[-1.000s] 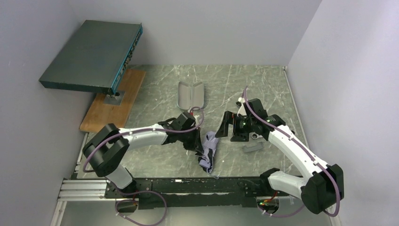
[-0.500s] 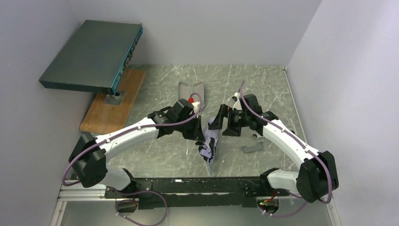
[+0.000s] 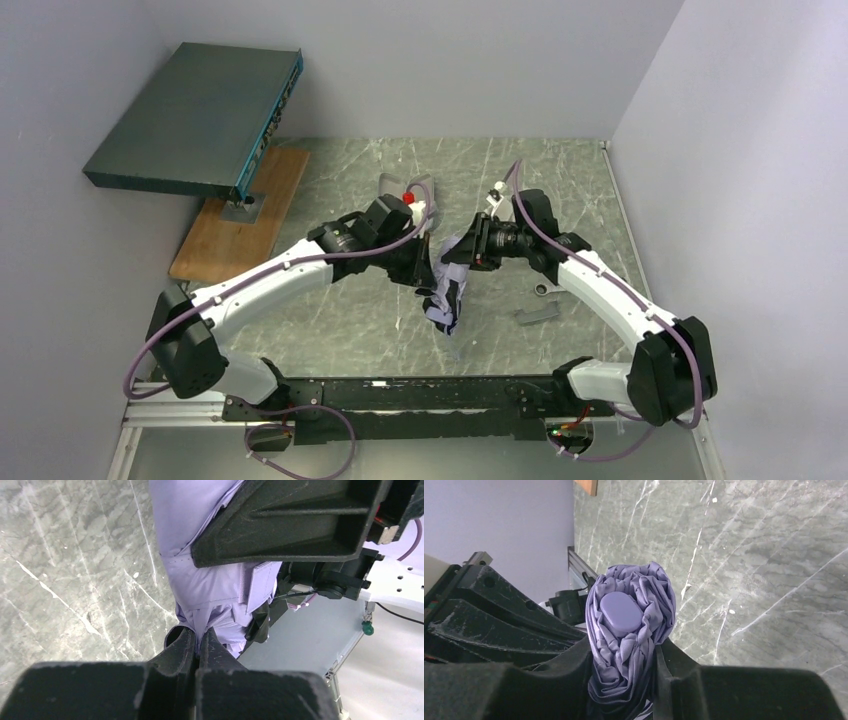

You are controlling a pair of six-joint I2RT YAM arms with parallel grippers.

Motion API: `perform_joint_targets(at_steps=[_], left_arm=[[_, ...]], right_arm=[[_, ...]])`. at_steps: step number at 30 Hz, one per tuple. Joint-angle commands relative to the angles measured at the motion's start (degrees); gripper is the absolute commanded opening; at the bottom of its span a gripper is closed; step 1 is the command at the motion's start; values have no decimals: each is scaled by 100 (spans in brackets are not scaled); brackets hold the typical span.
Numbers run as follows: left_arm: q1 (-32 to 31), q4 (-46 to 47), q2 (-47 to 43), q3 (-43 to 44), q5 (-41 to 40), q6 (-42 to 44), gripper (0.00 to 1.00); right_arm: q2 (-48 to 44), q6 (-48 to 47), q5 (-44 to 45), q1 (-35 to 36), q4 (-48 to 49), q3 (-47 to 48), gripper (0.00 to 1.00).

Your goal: Open the umbrella

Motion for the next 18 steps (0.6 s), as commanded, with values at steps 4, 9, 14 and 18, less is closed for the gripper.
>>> perform_joint_targets(at_steps=[4,9,14,18], left_arm=[[-32,-396,-345,881,-381,324,23],[19,-992,-703,1325,-822,529,92],[479,-1937,-1001,2162,-1003,916,94],[1116,-1641,-1512,2234,-444,892,96]], right_arm=[[173,97,-715,29,379,711,0],[233,241,-1106,26,827,1116,0],[183,847,-1403,27,1930,1212,0],[17,1533,-1591,26,3383,1015,0]])
